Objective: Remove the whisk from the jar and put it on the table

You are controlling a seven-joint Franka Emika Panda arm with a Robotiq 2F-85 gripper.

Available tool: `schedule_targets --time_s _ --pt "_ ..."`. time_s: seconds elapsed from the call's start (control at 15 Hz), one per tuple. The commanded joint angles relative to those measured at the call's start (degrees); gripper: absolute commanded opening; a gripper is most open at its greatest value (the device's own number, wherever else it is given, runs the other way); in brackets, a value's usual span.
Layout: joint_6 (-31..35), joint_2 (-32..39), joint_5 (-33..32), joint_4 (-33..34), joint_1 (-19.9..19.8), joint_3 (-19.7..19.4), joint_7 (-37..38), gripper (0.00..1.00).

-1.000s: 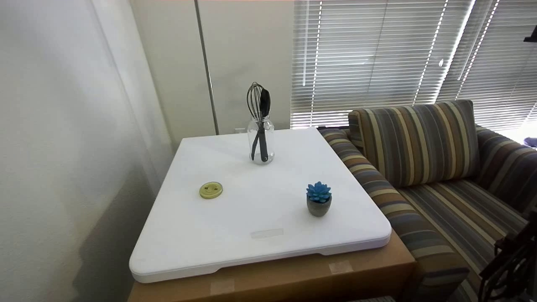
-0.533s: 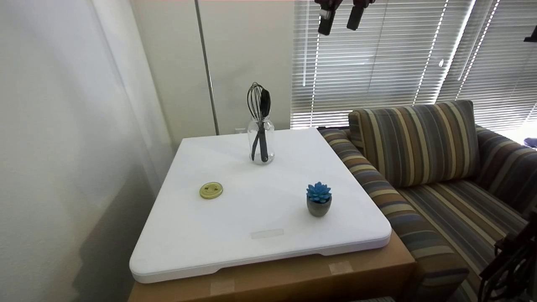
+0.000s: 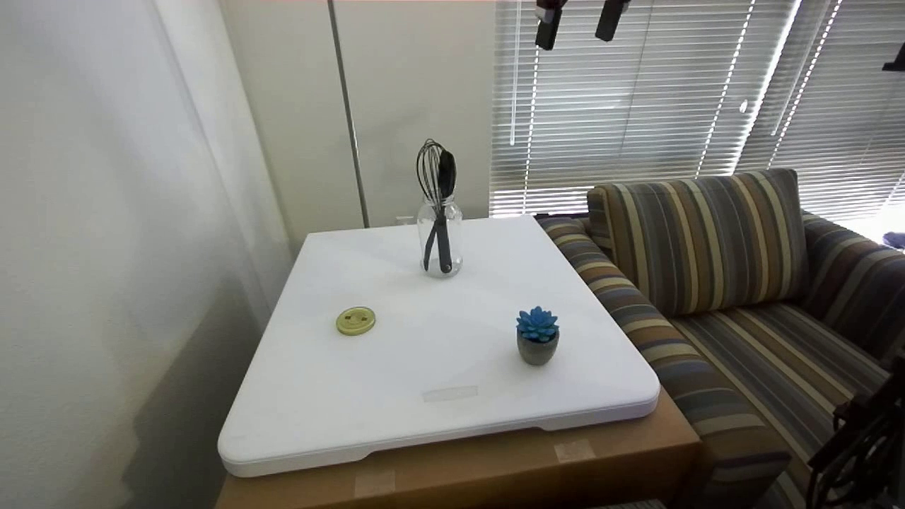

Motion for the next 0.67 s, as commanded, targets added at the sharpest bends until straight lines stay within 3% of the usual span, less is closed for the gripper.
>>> schedule_targets --time_s 0.0,0.4,0.47,0.6 --pt "-2.9 6.4 -3.3 6.1 -0.6 0.4 12.9 1.0" --pt "-6.2 17.2 6.3 18.8 -0.1 -2.4 22.7 1.0" --pt "-3.8 13.3 3.7 13.2 1.1 -2.3 21.1 1.0" --pt "-4.1 16.1 5.6 16.6 1.0 -3.4 21.8 1.0"
